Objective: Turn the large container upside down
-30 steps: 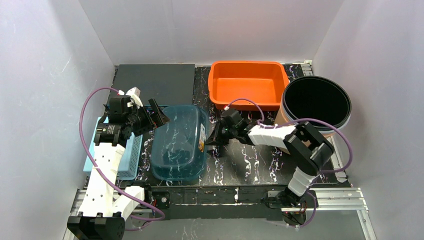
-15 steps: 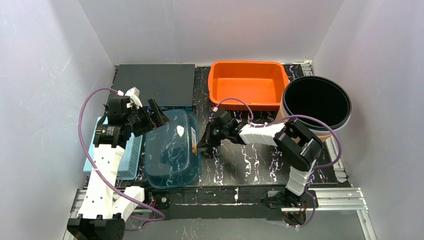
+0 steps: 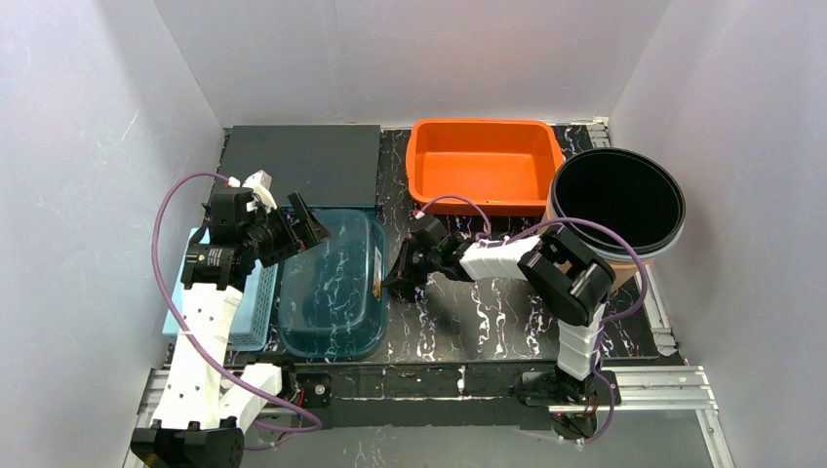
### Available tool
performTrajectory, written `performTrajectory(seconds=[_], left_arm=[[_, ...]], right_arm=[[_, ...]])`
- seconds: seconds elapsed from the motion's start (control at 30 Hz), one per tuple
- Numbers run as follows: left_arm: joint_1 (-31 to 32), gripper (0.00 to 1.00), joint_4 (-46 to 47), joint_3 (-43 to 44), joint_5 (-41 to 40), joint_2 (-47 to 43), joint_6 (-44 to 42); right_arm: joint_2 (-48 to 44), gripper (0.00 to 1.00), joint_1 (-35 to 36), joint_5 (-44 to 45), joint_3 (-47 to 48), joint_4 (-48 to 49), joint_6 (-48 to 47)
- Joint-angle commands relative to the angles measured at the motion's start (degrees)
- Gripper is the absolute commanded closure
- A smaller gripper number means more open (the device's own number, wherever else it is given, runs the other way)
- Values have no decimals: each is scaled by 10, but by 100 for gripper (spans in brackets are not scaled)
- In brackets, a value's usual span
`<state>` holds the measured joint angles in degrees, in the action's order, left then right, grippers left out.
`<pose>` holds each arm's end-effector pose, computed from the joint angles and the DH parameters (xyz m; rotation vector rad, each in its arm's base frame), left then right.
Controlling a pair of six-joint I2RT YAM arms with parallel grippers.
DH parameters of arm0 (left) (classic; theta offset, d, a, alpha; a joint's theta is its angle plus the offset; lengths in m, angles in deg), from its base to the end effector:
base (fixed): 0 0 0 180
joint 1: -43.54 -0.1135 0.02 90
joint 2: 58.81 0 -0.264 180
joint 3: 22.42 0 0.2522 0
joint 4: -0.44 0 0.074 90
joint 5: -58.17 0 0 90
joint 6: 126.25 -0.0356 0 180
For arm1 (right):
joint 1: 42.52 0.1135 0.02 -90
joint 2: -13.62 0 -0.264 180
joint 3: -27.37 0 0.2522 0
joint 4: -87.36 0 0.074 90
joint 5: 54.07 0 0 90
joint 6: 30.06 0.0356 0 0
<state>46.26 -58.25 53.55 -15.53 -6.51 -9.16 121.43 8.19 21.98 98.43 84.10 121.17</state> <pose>0.1775 -0.0184 0.3616 -0.3058 2.1970 -0.6022 0.2378 0.3042 0.1442 0.0905 2.5967 1.1798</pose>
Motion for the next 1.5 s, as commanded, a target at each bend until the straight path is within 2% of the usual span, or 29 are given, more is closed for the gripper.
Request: performTrajectory(seconds=[0.0,0.3,0.43,0.53,0.77,0.93,1.23,1.47], left_arm=[[-3,2,-5,-7,5,-8,0],[-3,2,-4,-5,8,-6,0],[-3,2,-5,-9,4,-10,-1],[-3,2,-4,-12,7,-10,0],[-3,2,-3,-9,7,-8,0],[-3,2,-2,-10,10,-7,1],[-3,2,-4,-11,15,-11,2],[-3,2,-4,-10,15,-11,2]], right_arm=[[16,95,4,-31,50,11,-15],[35,84,10,-31,76,-10,-26],[18,67,10,-7,72,-36,-44],[4,61,10,7,70,-52,-59],[-12,60,11,18,79,-90,-86],[3,61,16,2,79,-83,-82],[52,62,42,-32,142,-96,-98],[17,60,36,48,157,-175,-149]])
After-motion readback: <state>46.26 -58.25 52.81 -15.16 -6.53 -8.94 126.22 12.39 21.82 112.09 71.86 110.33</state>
